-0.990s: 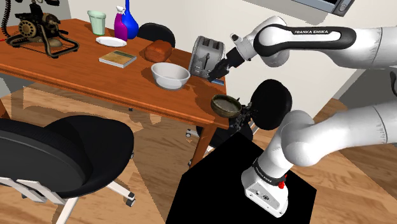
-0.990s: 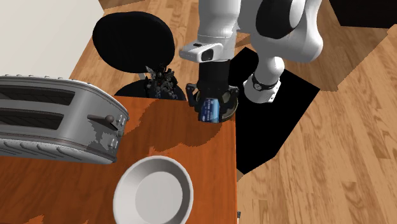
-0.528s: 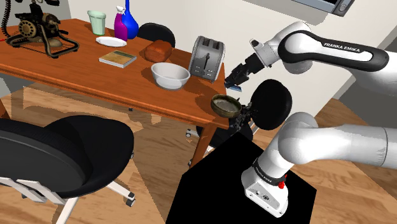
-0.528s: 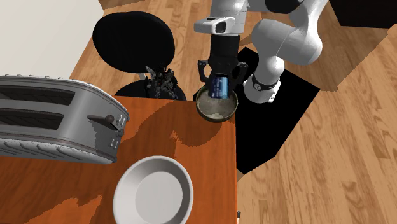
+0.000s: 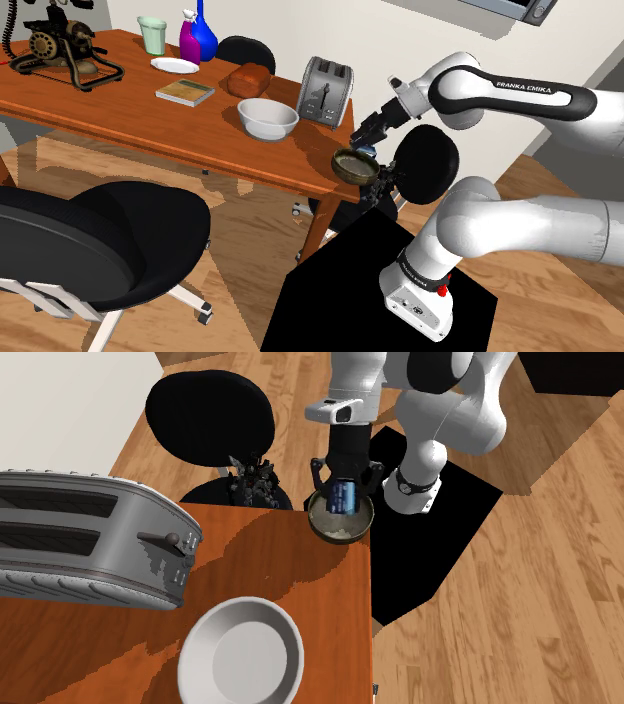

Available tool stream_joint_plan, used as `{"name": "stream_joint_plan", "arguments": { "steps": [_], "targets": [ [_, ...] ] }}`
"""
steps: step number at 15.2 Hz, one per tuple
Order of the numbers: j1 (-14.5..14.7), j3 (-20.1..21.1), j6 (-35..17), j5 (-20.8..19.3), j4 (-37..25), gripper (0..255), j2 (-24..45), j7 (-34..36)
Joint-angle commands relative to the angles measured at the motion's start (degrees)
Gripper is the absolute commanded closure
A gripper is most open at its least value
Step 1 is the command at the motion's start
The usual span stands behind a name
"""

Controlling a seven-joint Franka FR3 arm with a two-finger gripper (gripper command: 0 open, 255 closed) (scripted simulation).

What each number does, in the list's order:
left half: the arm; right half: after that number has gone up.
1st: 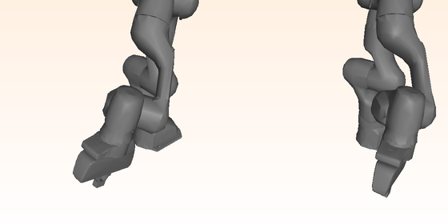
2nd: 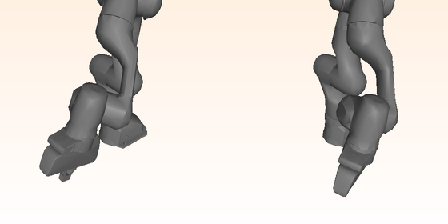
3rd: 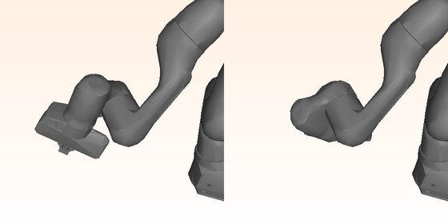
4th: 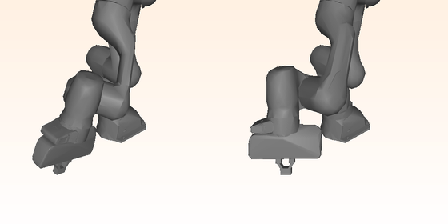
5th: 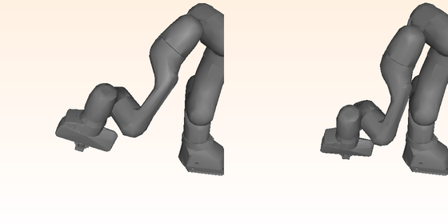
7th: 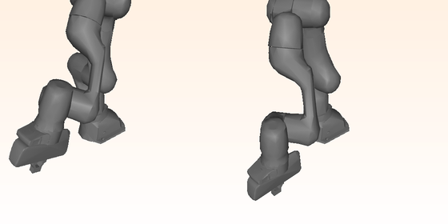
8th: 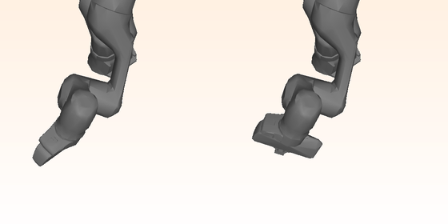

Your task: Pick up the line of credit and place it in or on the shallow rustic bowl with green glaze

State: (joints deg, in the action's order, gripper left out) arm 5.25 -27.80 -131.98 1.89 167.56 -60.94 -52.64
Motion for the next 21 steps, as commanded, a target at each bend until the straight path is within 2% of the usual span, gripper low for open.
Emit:
{"name": "stream_joint_plan", "arguments": {
  "steps": [1, 8, 15, 16, 21],
  "targets": [
    [-0.19, -0.46, -1.44, -0.17, 1.40, 255, 0.11, -0.49],
    [-0.18, -3.04, -7.32, -0.72, 5.22, 255, 2.51, -2.98],
    [-0.18, -3.04, -7.32, -0.72, 5.22, 255, 2.51, -2.98],
    [-0.18, -3.04, -7.31, -0.72, 5.22, 0, 2.51, -2.98],
    [-0.18, -3.04, -7.32, -0.72, 5.22, 0, 2.51, -2.98]
  ]
}}
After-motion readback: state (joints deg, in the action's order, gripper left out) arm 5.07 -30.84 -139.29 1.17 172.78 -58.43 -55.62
